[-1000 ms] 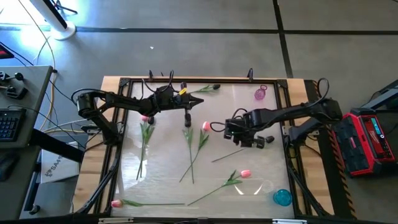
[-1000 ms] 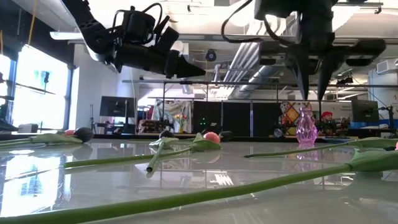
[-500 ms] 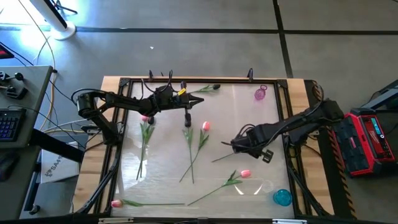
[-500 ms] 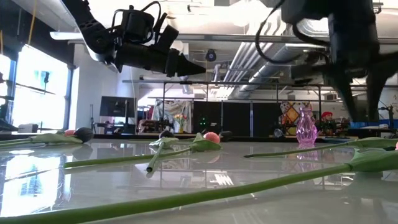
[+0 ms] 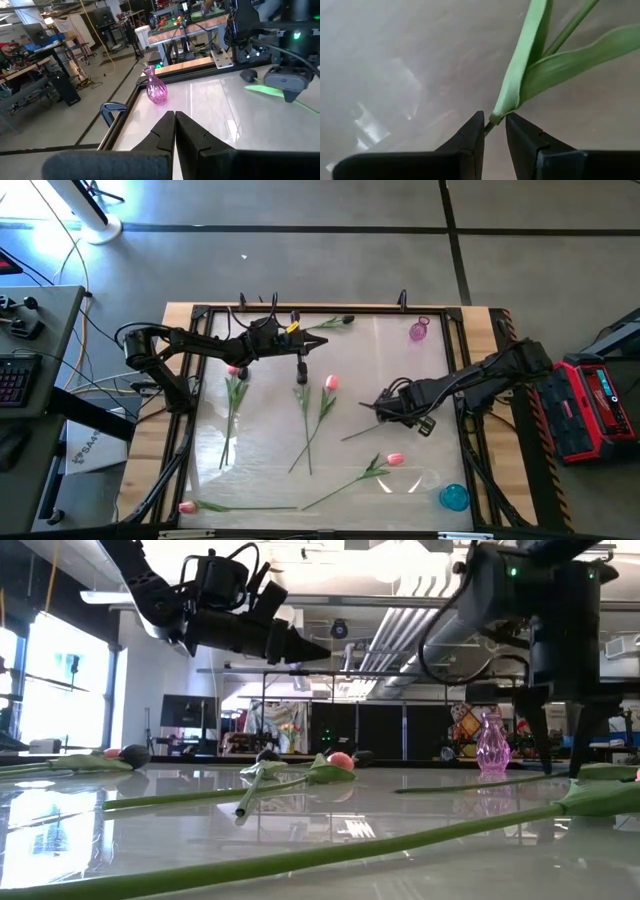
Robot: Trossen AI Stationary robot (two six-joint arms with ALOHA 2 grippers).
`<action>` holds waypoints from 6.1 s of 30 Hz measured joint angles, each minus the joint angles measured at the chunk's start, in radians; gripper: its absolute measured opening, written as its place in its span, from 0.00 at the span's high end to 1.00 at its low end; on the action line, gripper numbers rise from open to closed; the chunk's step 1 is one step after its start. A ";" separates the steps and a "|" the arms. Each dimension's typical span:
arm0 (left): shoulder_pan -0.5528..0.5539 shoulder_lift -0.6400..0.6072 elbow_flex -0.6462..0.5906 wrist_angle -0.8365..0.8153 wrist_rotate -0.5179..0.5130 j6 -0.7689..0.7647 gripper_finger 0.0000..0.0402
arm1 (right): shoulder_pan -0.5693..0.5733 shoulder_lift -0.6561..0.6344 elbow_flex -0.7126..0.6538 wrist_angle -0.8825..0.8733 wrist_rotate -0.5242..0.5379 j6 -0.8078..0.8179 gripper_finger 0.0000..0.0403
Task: Sort flowers into vase by color
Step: Put the middle right black flower into the purple vase
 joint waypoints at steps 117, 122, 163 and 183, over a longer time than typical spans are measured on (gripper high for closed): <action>0.000 0.000 -0.005 -0.112 -0.005 -0.068 1.00 | -0.368 -0.385 -0.040 0.407 1.509 -1.704 1.00; 0.000 0.000 -0.005 -0.099 -0.005 -0.055 1.00 | -0.468 -0.409 -0.040 0.408 1.519 -1.679 1.00; 0.000 0.000 -0.003 -0.083 -0.005 -0.019 1.00 | -0.565 -0.559 -0.050 1.515 0.537 -2.882 1.00; 0.000 0.000 -0.003 -0.067 -0.005 -0.027 1.00 | -0.806 -0.557 -0.461 2.032 0.703 -2.813 1.00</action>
